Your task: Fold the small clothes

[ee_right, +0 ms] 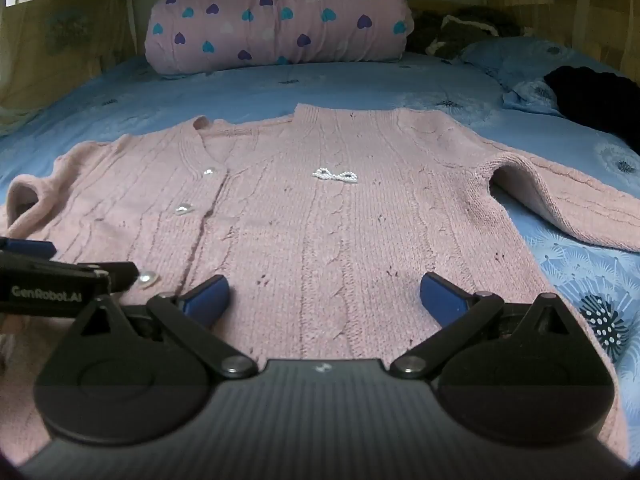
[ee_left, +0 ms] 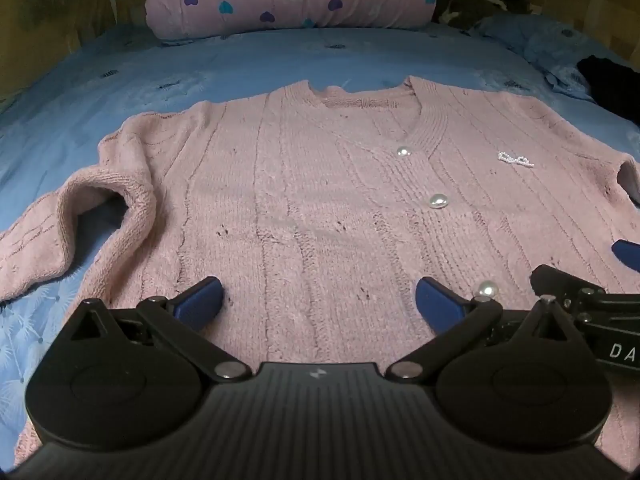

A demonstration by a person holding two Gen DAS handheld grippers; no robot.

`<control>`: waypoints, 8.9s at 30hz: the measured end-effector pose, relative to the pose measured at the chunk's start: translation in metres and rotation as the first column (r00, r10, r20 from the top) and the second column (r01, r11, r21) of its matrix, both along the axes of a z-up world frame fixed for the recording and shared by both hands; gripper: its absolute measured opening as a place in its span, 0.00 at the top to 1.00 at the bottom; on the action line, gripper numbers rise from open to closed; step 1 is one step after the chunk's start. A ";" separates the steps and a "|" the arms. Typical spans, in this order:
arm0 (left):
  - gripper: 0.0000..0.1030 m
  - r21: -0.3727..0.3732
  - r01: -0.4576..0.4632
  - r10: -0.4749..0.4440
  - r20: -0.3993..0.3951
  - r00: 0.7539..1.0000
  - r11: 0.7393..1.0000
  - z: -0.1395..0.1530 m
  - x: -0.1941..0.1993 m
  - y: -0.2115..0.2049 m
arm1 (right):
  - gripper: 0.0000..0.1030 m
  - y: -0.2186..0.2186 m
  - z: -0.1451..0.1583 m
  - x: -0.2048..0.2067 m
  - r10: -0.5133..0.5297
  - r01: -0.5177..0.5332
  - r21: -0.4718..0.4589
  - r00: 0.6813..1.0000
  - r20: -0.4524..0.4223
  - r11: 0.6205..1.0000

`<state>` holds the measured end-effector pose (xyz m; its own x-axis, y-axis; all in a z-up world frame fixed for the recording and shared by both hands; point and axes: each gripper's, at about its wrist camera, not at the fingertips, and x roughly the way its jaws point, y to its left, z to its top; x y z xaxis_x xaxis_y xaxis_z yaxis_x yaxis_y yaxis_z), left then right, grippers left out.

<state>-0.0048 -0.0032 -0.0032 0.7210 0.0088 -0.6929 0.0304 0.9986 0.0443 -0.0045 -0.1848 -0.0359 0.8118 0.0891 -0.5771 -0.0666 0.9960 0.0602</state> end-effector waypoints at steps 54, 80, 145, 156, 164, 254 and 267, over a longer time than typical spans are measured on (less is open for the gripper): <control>0.00 -0.024 -0.030 0.028 -0.083 0.996 0.999 0.016 0.000 0.004 | 0.00 -0.003 0.007 0.001 0.025 -0.024 0.022 0.999 -0.027 0.999; 0.00 -0.062 -0.054 0.047 -0.114 0.992 0.997 0.071 0.028 -0.014 | 0.00 -0.118 0.066 0.033 -0.245 0.257 0.300 0.966 -0.079 0.918; 0.00 0.005 0.040 -0.038 -0.183 0.982 0.999 0.035 0.068 -0.013 | 0.86 -0.231 0.023 0.036 -0.644 0.583 0.482 0.763 -0.049 0.654; 0.00 -0.028 -0.007 0.002 -0.186 0.983 1.000 0.043 0.068 0.009 | 0.90 -0.206 0.057 0.040 -0.517 0.410 0.491 0.850 0.099 0.769; 0.00 -0.037 -0.044 0.038 -0.167 0.985 0.998 0.052 0.063 0.027 | 0.90 -0.172 0.103 0.053 -0.401 0.279 0.448 0.893 0.204 0.849; 0.85 0.094 0.206 -0.220 0.175 0.960 0.974 0.052 0.081 -0.158 | 0.46 -0.134 0.066 0.112 -0.143 0.206 0.391 0.972 -0.185 0.897; 0.87 0.129 -0.102 0.068 0.242 0.968 0.986 0.081 0.080 -0.039 | 0.46 -0.129 0.063 0.114 -0.131 0.196 0.373 0.973 -0.192 0.907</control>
